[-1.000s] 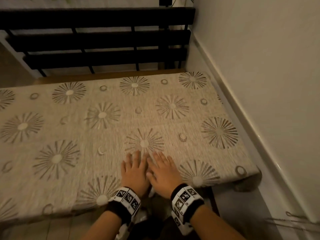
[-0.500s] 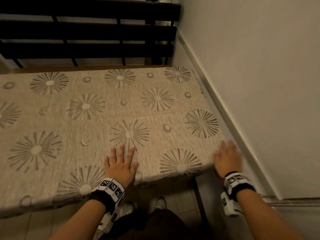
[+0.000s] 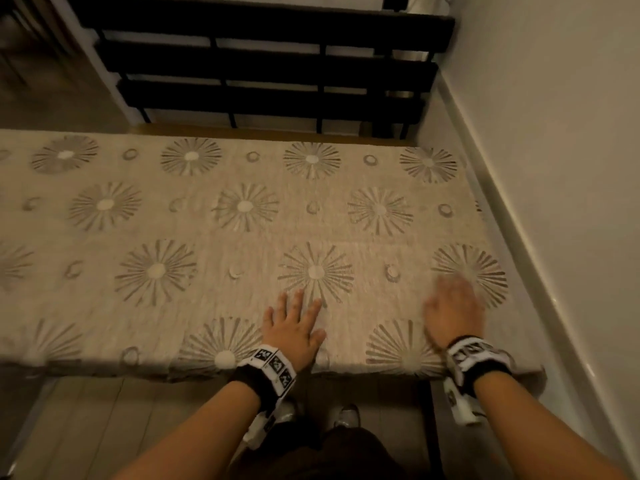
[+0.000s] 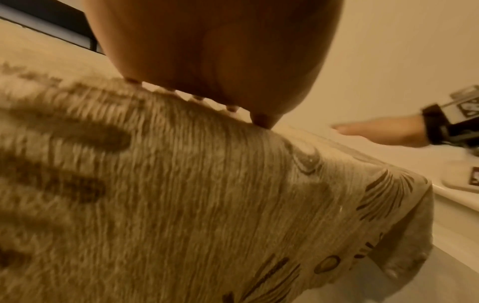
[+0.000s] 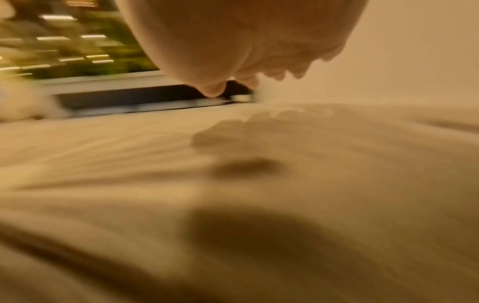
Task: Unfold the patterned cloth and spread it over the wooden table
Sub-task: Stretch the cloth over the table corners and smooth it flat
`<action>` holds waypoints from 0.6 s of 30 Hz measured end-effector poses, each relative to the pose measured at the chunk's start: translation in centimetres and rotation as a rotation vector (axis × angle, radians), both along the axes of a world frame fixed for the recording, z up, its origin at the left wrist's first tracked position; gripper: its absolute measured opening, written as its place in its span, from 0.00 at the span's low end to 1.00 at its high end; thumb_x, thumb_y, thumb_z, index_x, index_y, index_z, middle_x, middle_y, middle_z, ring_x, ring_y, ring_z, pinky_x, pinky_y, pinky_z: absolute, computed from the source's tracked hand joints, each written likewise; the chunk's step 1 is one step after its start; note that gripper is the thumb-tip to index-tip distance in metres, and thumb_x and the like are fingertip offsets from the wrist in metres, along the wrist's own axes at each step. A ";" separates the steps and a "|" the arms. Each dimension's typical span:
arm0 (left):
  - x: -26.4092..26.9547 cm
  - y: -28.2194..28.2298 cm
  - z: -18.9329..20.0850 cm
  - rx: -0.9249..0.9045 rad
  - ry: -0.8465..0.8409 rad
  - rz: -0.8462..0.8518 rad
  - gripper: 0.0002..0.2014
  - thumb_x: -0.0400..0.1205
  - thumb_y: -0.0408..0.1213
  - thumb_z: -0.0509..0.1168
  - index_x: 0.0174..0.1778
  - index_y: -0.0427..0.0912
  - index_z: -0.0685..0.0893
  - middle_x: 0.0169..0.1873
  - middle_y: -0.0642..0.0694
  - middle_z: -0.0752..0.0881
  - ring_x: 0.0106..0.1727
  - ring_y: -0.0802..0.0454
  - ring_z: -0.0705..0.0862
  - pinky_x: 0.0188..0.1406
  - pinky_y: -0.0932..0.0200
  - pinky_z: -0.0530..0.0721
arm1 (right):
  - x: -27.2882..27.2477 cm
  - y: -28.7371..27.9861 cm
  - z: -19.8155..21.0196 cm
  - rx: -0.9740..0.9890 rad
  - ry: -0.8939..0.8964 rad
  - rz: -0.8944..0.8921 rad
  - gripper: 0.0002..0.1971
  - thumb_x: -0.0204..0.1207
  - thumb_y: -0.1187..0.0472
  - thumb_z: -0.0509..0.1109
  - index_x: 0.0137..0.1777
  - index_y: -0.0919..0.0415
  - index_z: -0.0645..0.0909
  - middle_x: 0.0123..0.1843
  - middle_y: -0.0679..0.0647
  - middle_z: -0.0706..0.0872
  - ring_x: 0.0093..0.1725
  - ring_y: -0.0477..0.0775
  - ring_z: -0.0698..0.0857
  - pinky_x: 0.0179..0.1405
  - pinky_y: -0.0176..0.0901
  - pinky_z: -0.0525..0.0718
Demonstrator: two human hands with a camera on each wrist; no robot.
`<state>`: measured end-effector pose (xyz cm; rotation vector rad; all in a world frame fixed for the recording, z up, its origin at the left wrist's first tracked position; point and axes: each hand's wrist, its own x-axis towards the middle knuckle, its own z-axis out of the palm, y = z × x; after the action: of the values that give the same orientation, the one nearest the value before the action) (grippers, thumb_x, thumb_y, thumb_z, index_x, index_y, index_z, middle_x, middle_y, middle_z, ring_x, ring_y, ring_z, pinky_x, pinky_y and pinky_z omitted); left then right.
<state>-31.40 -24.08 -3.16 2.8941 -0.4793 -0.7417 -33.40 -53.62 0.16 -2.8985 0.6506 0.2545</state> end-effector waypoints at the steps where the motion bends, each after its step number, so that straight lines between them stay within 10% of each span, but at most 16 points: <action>1: 0.1 0.0 0.5 -0.014 -0.004 0.005 0.33 0.83 0.63 0.37 0.84 0.57 0.41 0.85 0.45 0.40 0.84 0.37 0.38 0.80 0.35 0.41 | 1.7 3.2 -0.4 0.024 0.016 0.216 0.33 0.76 0.46 0.44 0.81 0.55 0.62 0.84 0.62 0.59 0.82 0.63 0.58 0.80 0.60 0.53; 8: -1.2 3.0 -0.1 -0.061 -0.182 0.168 0.32 0.85 0.53 0.42 0.84 0.42 0.52 0.84 0.44 0.48 0.85 0.39 0.46 0.77 0.42 0.33 | 5.7 20.2 -1.4 0.224 0.148 0.803 0.27 0.85 0.52 0.47 0.84 0.50 0.50 0.87 0.52 0.45 0.85 0.53 0.45 0.83 0.51 0.42; 14: -2.3 10.5 -1.2 -0.041 -0.106 0.245 0.34 0.81 0.65 0.31 0.84 0.59 0.47 0.85 0.48 0.44 0.85 0.46 0.42 0.81 0.47 0.37 | 4.0 19.6 -3.6 0.062 0.143 0.964 0.33 0.77 0.41 0.39 0.84 0.45 0.50 0.87 0.52 0.49 0.85 0.55 0.47 0.79 0.51 0.40; 18: -0.1 19.1 -1.0 -0.006 -0.138 0.465 0.34 0.79 0.67 0.33 0.83 0.62 0.45 0.85 0.49 0.43 0.85 0.46 0.41 0.81 0.46 0.38 | 5.6 20.3 -1.5 0.047 0.188 0.975 0.30 0.76 0.44 0.54 0.79 0.48 0.63 0.82 0.58 0.63 0.78 0.60 0.65 0.75 0.56 0.65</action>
<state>-31.54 -5.02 -4.21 2.8884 0.1823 -0.4674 -27.77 -33.34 -1.34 -2.9061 -0.7898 0.6286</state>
